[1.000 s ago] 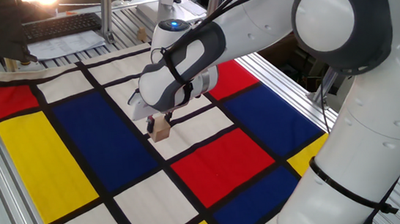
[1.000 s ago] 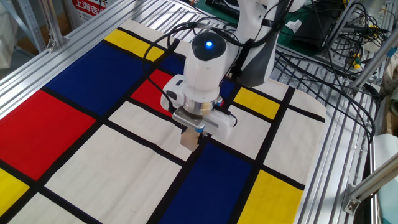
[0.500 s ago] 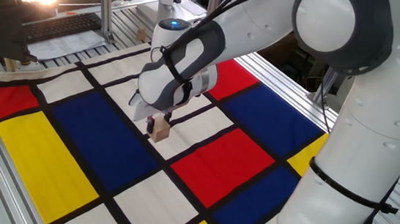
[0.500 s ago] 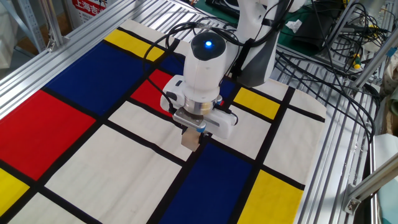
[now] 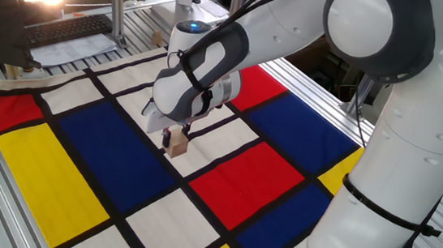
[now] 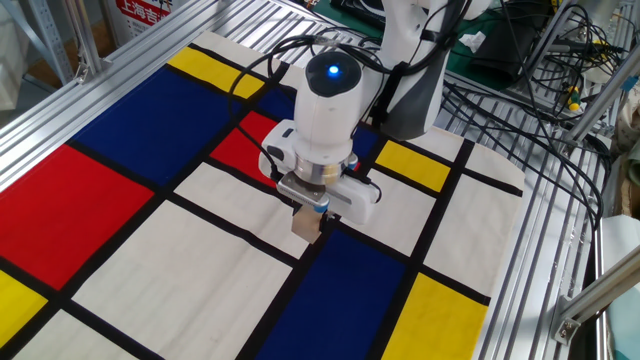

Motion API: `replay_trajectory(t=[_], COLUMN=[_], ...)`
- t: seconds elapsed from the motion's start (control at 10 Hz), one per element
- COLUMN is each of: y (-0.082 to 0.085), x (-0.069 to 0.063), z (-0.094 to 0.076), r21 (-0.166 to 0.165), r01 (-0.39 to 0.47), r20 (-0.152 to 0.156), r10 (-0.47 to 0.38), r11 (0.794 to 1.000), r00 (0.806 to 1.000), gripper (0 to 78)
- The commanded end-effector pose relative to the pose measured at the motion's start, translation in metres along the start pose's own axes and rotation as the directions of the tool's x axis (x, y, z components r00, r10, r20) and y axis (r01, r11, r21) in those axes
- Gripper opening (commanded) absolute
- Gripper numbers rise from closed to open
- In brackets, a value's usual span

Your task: Pick up the small block on the left and move it to the right

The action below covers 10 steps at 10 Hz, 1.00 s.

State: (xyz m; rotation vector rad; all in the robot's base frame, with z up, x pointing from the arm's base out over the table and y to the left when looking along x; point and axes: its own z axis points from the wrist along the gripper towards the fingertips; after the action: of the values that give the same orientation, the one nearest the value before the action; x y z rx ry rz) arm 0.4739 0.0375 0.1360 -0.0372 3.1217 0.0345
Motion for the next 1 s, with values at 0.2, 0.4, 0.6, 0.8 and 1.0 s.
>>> replay_trajectory(t=[0.2,0.4,0.6,0.8,1.0], y=[-0.0001,-0.0001,-0.0002,-0.0002,-0.0003], x=[-0.002,-0.002,-0.0015,-0.0015,-0.0014], z=[-0.0021,-0.0021,-0.0018,-0.0018,-0.0016], r21=[-0.001,0.001,0.011,0.01,0.01], r01=[-0.002,0.0,0.01,0.008,0.01], r20=[0.004,0.006,0.002,0.003,-0.004], r10=[0.002,0.0,-0.01,-0.008,-0.01], r11=[1.0,1.0,1.0,1.0,1.0], r00=[1.0,1.0,1.0,1.0,1.0], gripper=[1.1,1.1,1.1,1.1,1.1])
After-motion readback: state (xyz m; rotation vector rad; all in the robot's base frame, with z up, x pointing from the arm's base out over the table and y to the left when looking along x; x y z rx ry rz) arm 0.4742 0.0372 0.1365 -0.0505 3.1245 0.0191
